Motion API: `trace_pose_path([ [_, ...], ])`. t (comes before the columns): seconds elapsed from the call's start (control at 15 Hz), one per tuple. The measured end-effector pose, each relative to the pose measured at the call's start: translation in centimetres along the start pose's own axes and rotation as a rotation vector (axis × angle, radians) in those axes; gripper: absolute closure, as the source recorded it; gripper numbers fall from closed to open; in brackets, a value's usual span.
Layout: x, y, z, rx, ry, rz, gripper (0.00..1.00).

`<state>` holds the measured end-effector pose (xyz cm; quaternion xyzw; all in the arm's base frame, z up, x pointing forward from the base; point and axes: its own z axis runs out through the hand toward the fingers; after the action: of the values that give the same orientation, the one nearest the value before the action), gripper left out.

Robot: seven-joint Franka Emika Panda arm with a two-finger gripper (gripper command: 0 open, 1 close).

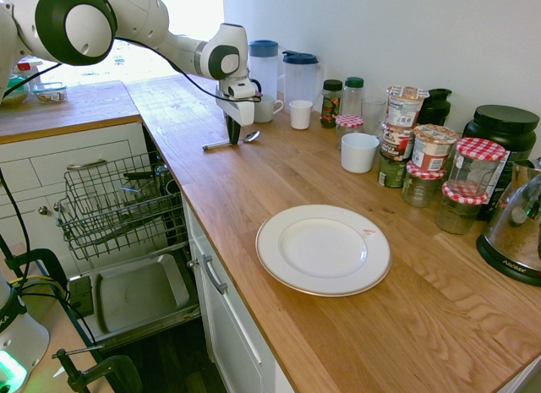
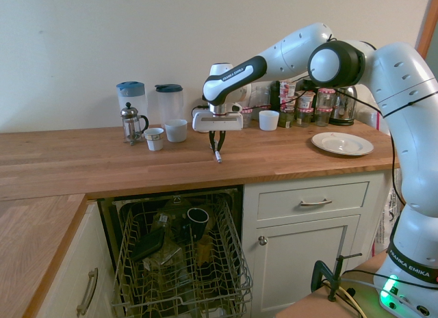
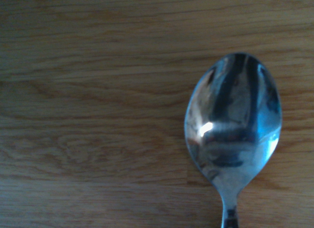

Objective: Put the spoon in the dishwasher

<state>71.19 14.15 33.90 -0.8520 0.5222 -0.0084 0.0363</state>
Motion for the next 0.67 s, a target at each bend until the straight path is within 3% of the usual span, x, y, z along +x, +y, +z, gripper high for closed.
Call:
trace_pose_path([
  [0.2, 0.2, 0.3, -0.7, 0.0, -0.005, 0.013, 1.0],
  [0.4, -0.6, 1.0, -4.5, 0.025, 0.001, 0.027, 1.0],
  [0.67, -7.1, 3.9, -10.1, 0.057, 0.01, 0.031, 1.0],
])
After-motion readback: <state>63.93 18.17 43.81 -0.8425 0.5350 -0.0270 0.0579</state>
